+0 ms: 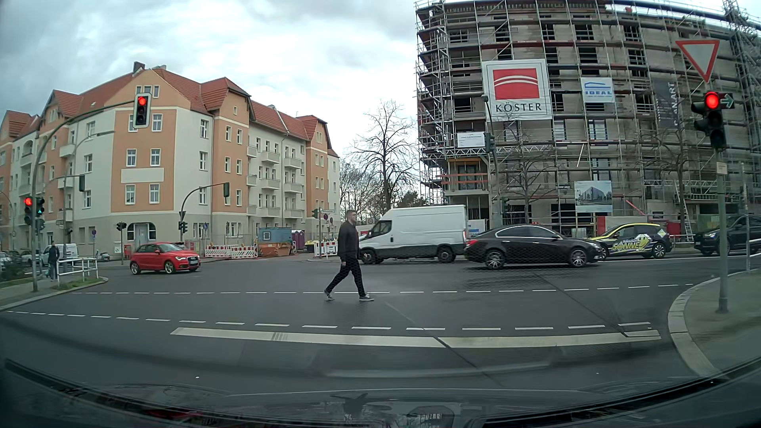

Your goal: Follow the waypoints while adhering to traffic rules and regulations

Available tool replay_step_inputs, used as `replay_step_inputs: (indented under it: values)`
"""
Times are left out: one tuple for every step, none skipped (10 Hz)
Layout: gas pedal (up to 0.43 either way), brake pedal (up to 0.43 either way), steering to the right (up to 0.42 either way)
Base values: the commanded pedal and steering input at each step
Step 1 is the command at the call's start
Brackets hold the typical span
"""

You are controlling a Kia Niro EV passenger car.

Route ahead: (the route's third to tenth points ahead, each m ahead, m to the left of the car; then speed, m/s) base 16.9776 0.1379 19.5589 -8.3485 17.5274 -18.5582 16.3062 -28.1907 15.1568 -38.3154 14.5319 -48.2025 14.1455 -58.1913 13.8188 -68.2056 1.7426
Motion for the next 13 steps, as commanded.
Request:
replay_step_inputs:
  values:
    - [0.000,0.201,0.070]
    - [0.000,0.201,0.069]
    - [0.000,0.201,0.070]
    - [0.000,0.195,0.070]
    - [0.000,0.189,0.071]
    - [0.000,0.189,0.072]
    - [0.000,0.183,0.074]
    - [0.000,0.183,0.075]
    - [0.000,0.183,0.076]
    - [0.000,0.183,0.076]
    - [0.000,0.183,0.078]
    - [0.000,0.183,0.080]
    - [0.000,0.159,0.081]
